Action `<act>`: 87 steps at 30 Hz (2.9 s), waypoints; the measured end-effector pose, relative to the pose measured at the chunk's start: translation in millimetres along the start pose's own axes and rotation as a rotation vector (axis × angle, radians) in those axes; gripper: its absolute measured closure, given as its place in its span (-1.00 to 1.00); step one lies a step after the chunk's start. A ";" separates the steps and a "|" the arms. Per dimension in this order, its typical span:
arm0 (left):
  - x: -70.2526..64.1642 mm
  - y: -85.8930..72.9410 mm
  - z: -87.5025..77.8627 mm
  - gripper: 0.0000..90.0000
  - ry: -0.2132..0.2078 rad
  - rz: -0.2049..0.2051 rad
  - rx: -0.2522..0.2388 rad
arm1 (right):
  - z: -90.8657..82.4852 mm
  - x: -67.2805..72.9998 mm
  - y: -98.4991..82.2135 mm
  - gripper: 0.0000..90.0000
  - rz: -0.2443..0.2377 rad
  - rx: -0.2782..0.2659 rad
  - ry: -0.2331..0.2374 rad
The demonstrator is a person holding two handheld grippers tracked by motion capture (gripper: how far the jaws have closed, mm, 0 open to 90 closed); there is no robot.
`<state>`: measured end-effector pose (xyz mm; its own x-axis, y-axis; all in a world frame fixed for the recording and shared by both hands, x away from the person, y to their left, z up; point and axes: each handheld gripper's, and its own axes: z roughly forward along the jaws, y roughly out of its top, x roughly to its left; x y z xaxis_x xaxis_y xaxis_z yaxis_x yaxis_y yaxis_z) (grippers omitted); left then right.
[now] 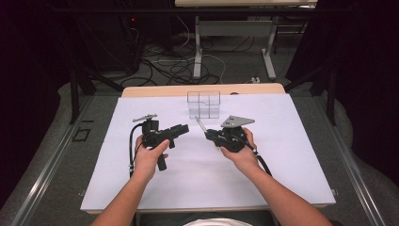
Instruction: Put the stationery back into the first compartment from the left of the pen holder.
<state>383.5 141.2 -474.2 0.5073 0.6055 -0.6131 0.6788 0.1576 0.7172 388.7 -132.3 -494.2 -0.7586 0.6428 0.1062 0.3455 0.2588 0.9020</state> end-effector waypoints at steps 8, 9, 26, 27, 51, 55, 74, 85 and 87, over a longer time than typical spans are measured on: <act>-0.8 -1.3 11.0 0.35 -0.016 -0.039 -0.006 | 1.3 2.4 -1.0 0.77 -0.004 0.005 0.013; -1.2 -1.6 11.7 0.35 -0.021 -0.044 -0.006 | 1.8 3.3 -1.0 0.77 0.002 0.005 0.015; -5.9 -6.4 27.8 0.39 -0.039 -0.056 -0.003 | 4.5 8.5 -2.4 0.77 -0.006 0.012 0.034; -6.2 -6.4 28.0 0.39 -0.042 -0.054 0.005 | 4.8 9.3 -2.3 0.77 -0.002 0.011 0.037; -4.6 -7.6 37.9 0.66 -0.046 -0.124 0.028 | 5.5 13.0 -2.5 0.77 -0.009 0.022 0.056; -3.9 -7.8 37.4 0.73 -0.045 -0.156 0.036 | 5.9 13.2 -2.8 0.77 -0.008 0.018 0.058; -2.1 -7.9 37.6 0.77 -0.044 -0.174 0.044 | 7.6 13.5 -4.5 0.76 -0.022 0.009 0.054; 1.7 -6.4 39.6 0.77 -0.014 -0.178 0.045 | 7.5 7.9 -4.2 0.36 -0.010 0.031 0.055; 4.5 -5.7 39.1 0.77 -0.008 -0.168 0.047 | 8.4 6.1 -5.0 0.27 -0.008 0.034 0.051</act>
<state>402.7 112.5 -494.0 0.3885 0.5675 -0.7259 0.7783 0.2196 0.5882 387.0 -123.6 -501.6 -0.7883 0.6032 0.1213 0.3574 0.2884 0.8883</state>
